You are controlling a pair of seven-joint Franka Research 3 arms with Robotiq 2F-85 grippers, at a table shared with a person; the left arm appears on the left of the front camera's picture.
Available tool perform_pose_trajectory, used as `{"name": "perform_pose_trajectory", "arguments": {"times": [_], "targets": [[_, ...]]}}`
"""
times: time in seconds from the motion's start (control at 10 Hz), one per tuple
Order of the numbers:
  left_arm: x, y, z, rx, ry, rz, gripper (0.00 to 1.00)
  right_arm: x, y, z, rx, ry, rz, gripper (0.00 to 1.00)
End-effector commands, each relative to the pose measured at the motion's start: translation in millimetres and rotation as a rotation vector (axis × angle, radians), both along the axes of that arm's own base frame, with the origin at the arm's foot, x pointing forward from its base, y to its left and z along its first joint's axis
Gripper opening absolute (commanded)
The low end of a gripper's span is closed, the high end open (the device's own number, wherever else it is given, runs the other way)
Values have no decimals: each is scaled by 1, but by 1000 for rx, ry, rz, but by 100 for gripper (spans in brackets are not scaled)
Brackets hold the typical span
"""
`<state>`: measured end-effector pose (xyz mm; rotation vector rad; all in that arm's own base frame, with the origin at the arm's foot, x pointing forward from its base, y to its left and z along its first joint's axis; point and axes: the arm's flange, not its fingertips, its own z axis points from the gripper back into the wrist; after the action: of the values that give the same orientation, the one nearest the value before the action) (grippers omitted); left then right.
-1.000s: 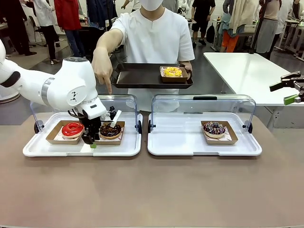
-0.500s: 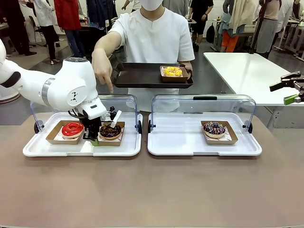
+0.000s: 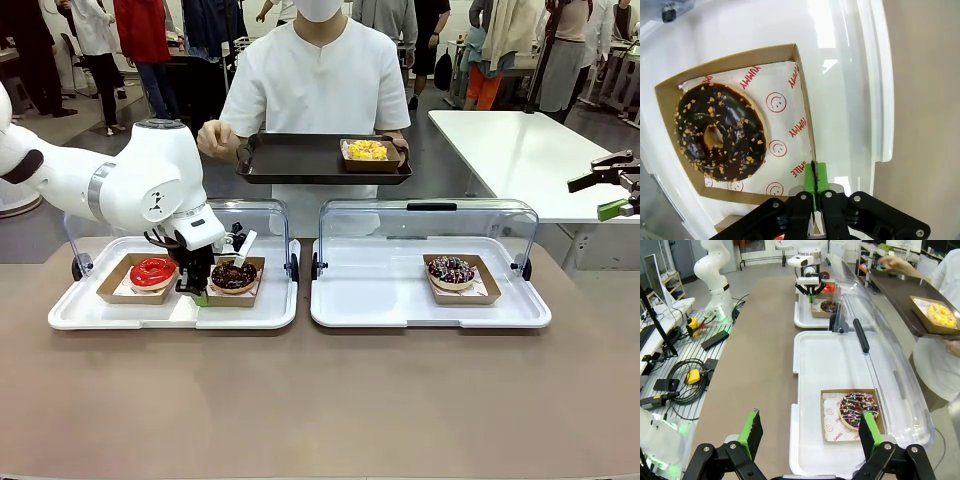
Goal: Provide the desired donut to the person.
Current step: Pick up and lift the Paper togo box containing the Donut pointed at by the person.
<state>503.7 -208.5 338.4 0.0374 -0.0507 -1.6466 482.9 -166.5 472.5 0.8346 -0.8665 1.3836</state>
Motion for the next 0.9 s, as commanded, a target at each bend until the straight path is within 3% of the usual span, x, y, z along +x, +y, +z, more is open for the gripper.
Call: {"name": "perform_pose_trajectory", "arguments": {"times": [0.0, 0.5, 0.8], "targets": [[-21, -5, 29, -13, 44, 4, 0, 3, 0, 0, 9, 3, -7, 100], [-106, -17, 123, 57, 11, -32, 0, 3, 0, 0, 9, 3, -7, 100], [-140, -15, 171, 26, 49, -77, 0, 3, 0, 0, 9, 3, -7, 100]]}}
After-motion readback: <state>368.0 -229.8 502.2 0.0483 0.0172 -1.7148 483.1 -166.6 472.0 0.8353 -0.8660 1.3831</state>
